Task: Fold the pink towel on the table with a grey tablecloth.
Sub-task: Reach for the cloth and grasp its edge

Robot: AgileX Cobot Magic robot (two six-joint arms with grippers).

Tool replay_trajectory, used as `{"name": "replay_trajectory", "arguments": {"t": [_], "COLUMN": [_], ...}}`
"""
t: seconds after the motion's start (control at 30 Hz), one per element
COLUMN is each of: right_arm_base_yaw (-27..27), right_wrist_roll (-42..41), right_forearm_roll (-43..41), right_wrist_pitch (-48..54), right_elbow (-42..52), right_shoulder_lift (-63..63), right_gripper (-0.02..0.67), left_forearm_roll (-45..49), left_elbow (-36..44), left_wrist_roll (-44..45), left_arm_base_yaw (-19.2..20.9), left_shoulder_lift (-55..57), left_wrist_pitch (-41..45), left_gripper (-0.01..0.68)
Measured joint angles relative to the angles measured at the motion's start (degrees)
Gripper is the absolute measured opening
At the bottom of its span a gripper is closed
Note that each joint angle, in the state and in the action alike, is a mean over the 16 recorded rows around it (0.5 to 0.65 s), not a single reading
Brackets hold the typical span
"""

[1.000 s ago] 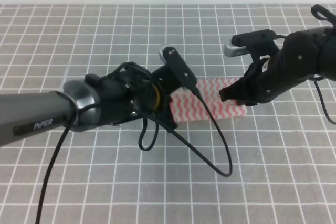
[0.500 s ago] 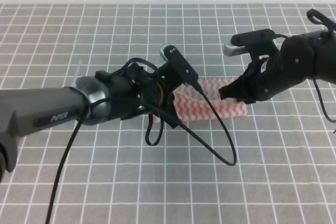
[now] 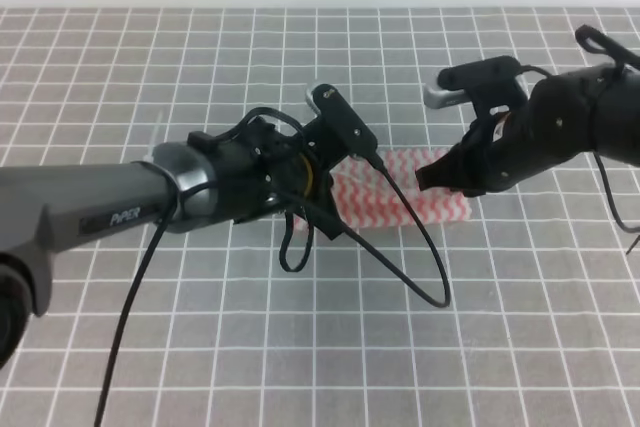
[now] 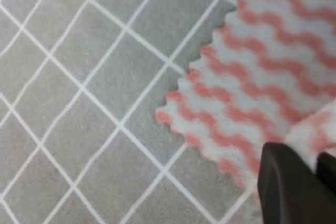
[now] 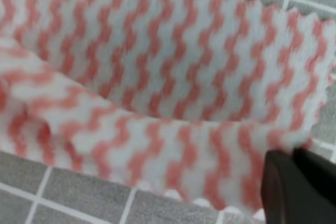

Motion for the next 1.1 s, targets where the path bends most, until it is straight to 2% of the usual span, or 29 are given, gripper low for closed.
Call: {"name": "replay_trajectory", "arguments": {"t": [1.1], "right_arm_base_yaw": [-1.69], "right_wrist_roll": [0.00], "right_forearm_roll": [-0.96], "right_wrist_pitch": [-4.31], "right_elbow": [-1.92], "right_shoulder_lift": [4.04], "right_gripper": [-0.015], "left_forearm_roll": [-4.39], "left_elbow": [-6.11], "left_wrist_roll": [0.07], "left_arm_base_yaw": [1.56], "left_shoulder_lift": [4.97], "left_wrist_pitch": [0.08], "left_gripper": [-0.001]}}
